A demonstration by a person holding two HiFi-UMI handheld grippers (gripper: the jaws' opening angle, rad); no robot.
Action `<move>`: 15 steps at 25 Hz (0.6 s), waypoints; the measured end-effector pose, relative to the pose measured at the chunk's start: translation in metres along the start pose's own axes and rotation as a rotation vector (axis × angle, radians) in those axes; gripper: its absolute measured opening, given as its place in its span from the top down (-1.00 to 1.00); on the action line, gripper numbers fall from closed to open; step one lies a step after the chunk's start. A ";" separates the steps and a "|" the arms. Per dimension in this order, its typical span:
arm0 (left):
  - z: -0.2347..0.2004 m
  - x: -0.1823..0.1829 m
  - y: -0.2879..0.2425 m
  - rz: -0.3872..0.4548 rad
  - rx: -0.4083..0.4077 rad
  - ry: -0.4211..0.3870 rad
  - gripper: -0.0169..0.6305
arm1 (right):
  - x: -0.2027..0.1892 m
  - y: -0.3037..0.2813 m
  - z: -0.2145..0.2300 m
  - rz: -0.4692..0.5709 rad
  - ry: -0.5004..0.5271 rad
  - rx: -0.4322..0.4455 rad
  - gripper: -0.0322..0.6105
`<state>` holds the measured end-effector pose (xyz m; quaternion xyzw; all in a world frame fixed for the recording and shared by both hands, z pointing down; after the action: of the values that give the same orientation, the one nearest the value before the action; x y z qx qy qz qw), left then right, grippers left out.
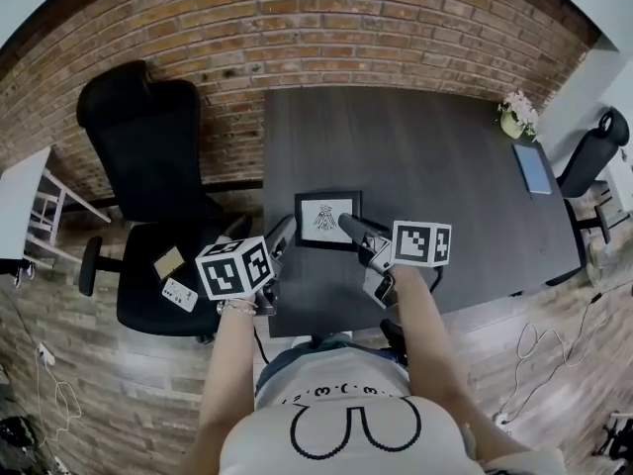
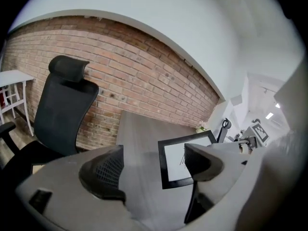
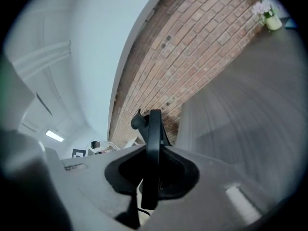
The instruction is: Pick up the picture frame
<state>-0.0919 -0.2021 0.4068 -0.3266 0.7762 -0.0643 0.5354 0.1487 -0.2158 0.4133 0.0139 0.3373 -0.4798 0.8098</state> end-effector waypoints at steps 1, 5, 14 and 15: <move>0.003 0.007 0.001 0.031 -0.007 -0.020 -0.26 | 0.006 0.003 -0.007 0.028 0.041 0.001 0.76; 0.014 0.032 0.007 0.165 -0.037 -0.092 -0.25 | 0.025 0.013 -0.034 0.132 0.238 -0.023 0.77; 0.044 0.081 0.031 0.398 -0.022 -0.355 -0.08 | 0.061 0.048 -0.086 0.376 0.690 -0.212 0.77; 0.046 0.084 0.034 0.423 -0.013 -0.379 -0.02 | 0.063 0.052 -0.091 0.398 0.730 -0.234 0.77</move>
<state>-0.0845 -0.2125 0.3059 -0.1669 0.7135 0.1159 0.6706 0.1603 -0.2046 0.2921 0.1556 0.6446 -0.2363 0.7103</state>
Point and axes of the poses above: the fingertips, and each gripper's own axes: y backward along the fingers, z to its right, x out of its top, the point moved 9 cm from there along y, backward along the fingers, and after that the axes turned 1 degree about -y, right-handed, at the moved point
